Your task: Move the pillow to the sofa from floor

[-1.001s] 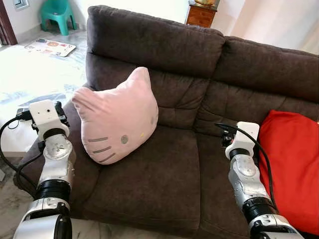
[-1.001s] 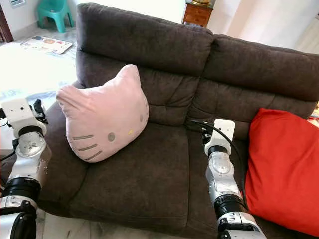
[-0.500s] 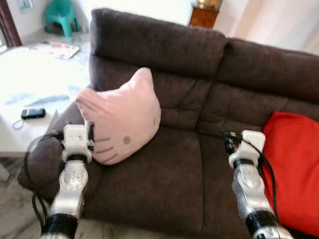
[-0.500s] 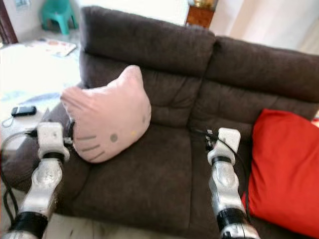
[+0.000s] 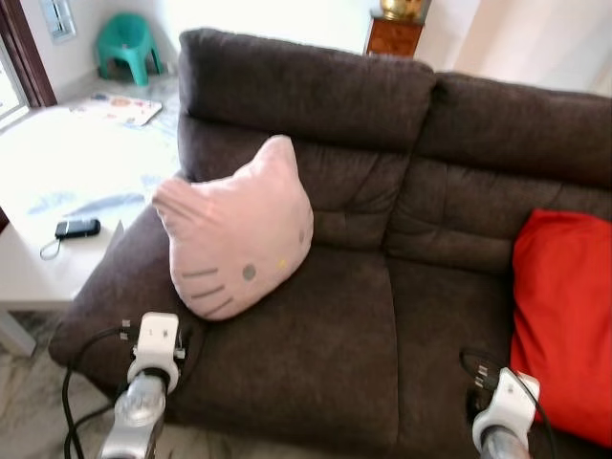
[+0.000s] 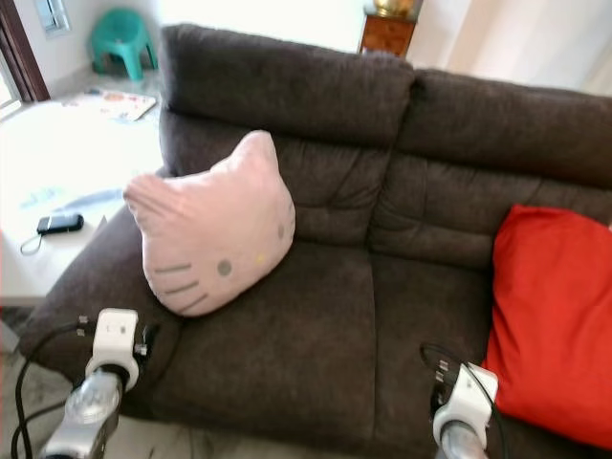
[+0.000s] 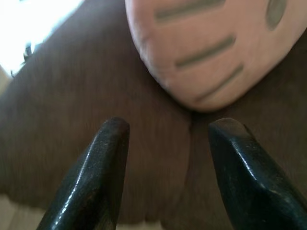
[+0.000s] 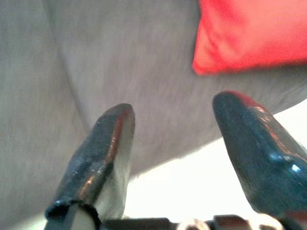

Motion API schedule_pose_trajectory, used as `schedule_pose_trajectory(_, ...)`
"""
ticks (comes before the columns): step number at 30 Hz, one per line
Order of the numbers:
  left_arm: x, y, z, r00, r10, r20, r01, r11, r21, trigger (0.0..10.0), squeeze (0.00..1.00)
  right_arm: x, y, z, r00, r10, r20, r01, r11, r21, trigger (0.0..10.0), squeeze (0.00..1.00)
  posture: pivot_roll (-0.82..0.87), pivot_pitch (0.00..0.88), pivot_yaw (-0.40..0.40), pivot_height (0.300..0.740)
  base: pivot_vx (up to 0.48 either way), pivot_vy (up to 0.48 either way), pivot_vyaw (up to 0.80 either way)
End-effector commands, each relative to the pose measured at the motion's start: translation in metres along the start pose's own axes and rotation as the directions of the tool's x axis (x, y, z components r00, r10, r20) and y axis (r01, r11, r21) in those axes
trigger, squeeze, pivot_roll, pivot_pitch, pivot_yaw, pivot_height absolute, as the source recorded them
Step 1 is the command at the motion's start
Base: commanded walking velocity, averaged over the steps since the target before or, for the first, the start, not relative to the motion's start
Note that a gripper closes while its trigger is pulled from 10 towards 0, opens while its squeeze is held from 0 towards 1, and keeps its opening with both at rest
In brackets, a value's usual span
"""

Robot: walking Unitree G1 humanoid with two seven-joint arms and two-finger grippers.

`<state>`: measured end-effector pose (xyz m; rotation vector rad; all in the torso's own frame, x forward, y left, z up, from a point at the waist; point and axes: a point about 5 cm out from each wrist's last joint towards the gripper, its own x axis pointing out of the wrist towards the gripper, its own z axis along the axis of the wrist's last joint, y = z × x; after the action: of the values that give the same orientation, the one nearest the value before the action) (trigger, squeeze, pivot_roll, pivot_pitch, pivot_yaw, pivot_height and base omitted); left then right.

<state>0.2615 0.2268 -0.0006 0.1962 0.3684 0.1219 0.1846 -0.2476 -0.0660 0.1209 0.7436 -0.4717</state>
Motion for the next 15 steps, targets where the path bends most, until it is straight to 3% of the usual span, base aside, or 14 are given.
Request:
schedule_pose_trajectory(1,-0.001,-0.001,-0.012,0.997,-0.006,-0.071,0.004,1.000,-0.028,10.0,0.00,-0.006,0.002,-0.022,0.995,0.029,-0.094,-0.033,0.999,-0.039,10.0,0.00,0.14,0.000,-0.078,0.740,0.000,0.000,0.00)
schedule_pose_trajectory(5,-0.004,-0.001,-0.025,0.990,-0.016,-0.140,0.013,1.000,-0.028,10.0,0.00,-0.012,0.004,-0.041,0.986,0.042,-0.163,-0.052,0.997,-0.056,10.0,0.00,0.12,0.000,-0.059,0.740,0.000,0.000,0.00)
schedule_pose_trajectory(8,-0.013,0.001,-0.046,0.968,-0.009,-0.251,-0.009,0.997,-0.070,10.0,0.00,-0.021,0.013,-0.059,0.971,0.095,-0.221,-0.115,0.990,-0.079,10.0,0.00,0.10,0.000,-0.038,0.740,0.000,0.000,0.00)
schedule_pose_trajectory(10,-0.019,0.004,-0.058,0.949,0.000,-0.317,-0.027,0.996,-0.080,10.0,0.00,-0.023,0.016,-0.064,0.965,0.114,-0.237,-0.148,0.981,-0.128,10.0,0.00,0.09,0.000,-0.032,0.740,0.000,0.000,0.00)
schedule_pose_trajectory(14,-0.027,0.003,-0.070,0.927,-0.015,-0.374,-0.020,0.996,-0.089,10.0,0.00,-0.024,0.016,-0.066,0.963,0.117,-0.243,-0.151,0.980,-0.128,10.0,0.00,0.08,0.000,-0.037,0.740,0.000,0.000,0.00)
schedule_pose_trajectory(15,-0.033,0.000,-0.080,0.908,-0.031,-0.419,-0.007,0.996,-0.090,10.0,0.00,-0.024,0.015,-0.065,0.964,0.113,-0.242,-0.147,0.981,-0.127,10.0,0.00,0.08,0.000,-0.044,0.740,0.000,0.000,0.00)
